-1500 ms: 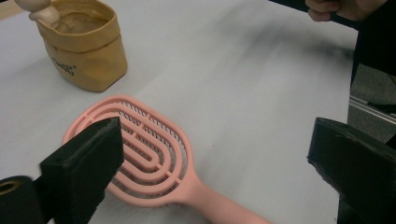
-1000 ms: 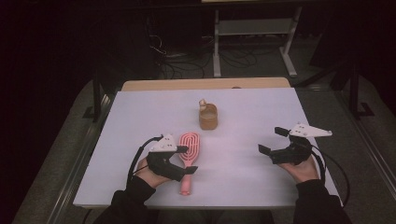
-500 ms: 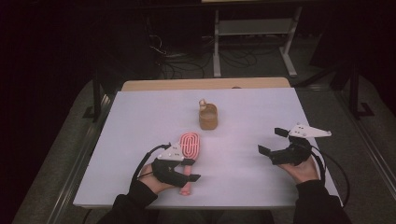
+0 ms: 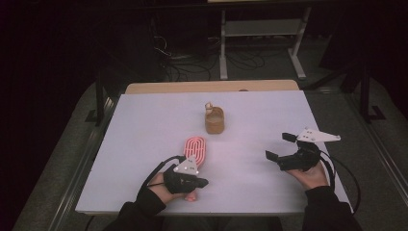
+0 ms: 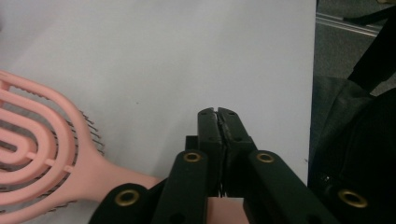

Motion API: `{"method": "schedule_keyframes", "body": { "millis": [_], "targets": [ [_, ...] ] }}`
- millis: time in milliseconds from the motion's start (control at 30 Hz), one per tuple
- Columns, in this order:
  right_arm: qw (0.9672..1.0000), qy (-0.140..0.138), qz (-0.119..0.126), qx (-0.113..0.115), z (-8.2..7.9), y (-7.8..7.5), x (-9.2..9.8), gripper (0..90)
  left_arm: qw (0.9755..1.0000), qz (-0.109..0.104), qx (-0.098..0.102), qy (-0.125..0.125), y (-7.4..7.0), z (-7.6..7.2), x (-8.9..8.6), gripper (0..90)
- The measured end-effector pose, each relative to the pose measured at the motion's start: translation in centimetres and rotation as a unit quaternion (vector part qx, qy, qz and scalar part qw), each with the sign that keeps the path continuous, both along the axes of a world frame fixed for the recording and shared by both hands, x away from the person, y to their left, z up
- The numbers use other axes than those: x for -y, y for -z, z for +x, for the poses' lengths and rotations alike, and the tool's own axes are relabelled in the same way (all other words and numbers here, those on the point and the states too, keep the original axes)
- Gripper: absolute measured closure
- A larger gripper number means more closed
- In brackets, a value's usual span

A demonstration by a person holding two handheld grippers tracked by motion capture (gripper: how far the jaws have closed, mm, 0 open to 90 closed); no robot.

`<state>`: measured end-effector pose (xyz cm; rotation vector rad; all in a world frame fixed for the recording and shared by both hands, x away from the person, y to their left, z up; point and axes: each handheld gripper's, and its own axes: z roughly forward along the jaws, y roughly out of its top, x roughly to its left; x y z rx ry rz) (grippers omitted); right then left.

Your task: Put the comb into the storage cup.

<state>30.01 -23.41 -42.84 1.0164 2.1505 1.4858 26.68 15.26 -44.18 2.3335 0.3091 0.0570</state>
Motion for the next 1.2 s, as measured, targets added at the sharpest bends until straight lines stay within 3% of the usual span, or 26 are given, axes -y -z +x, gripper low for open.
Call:
{"method": "schedule_keyframes", "body": {
  "millis": [100, 233, 533, 1200],
  "targets": [
    [1.0000, -0.002, -0.002, -0.002, 0.0, 0.1, -0.1, 0.0, 1.0000, 0.000, -0.005, 0.004, 0.0, 0.1, 0.0, 89.4],
    [1.0000, -0.001, -0.004, -0.004, 0.1, 0.2, 0.0, 0.0, 0.9993, 0.017, -0.028, 0.016, 0.3, 0.2, 0.1, 89.4],
    [1.0000, -0.001, -0.003, -0.006, 0.0, 0.2, 0.0, 0.0, 0.9982, 0.045, -0.033, 0.020, 0.7, 0.1, -0.2, 89.5],
    [1.0000, -0.002, -0.004, -0.007, 0.0, 0.2, 0.0, 0.0, 0.9963, 0.069, -0.050, 0.007, 1.2, 0.8, -1.9, 89.5]
  ]
}}
